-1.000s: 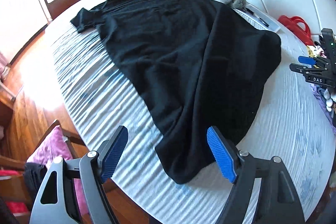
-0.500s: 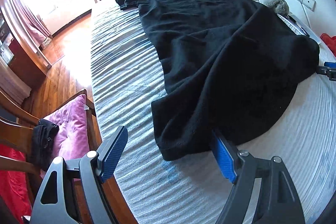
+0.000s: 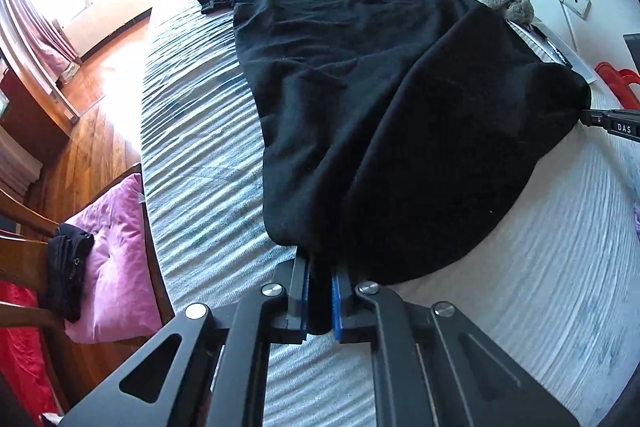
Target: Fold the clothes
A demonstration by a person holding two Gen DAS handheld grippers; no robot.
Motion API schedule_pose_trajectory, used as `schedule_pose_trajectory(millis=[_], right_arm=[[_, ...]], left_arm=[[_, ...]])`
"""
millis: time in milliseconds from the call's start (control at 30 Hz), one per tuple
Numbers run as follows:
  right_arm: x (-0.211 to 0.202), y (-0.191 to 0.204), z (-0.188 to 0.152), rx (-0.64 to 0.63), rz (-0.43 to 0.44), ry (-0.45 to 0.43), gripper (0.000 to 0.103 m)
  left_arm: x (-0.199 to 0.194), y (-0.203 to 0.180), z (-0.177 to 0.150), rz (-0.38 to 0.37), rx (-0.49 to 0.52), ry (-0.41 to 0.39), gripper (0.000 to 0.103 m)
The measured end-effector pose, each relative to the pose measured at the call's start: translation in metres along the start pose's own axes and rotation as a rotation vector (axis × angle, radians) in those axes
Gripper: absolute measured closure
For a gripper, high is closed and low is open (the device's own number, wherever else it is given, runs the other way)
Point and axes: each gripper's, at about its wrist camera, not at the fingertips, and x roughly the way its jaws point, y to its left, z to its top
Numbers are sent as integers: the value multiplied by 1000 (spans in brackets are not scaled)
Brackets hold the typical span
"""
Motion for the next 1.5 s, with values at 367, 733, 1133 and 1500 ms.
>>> schedule_pose_trajectory(millis=[367,733,1133,1500], right_arm=[[-75,-41,-41,-12,-220,44,103],[-64,-26,-30,34,-4,-14,61],[-6,-37,-5,-60,-28,136,32],[21,-48,8,34,67,174,55]], left_arm=[[-71,-34,-47,-62,163,-2,97],[-28,-17,-26,-49,-16,5,53],[12,12,-9,-26,-93,44,43],[20,0,8,-109,-35,39,101]])
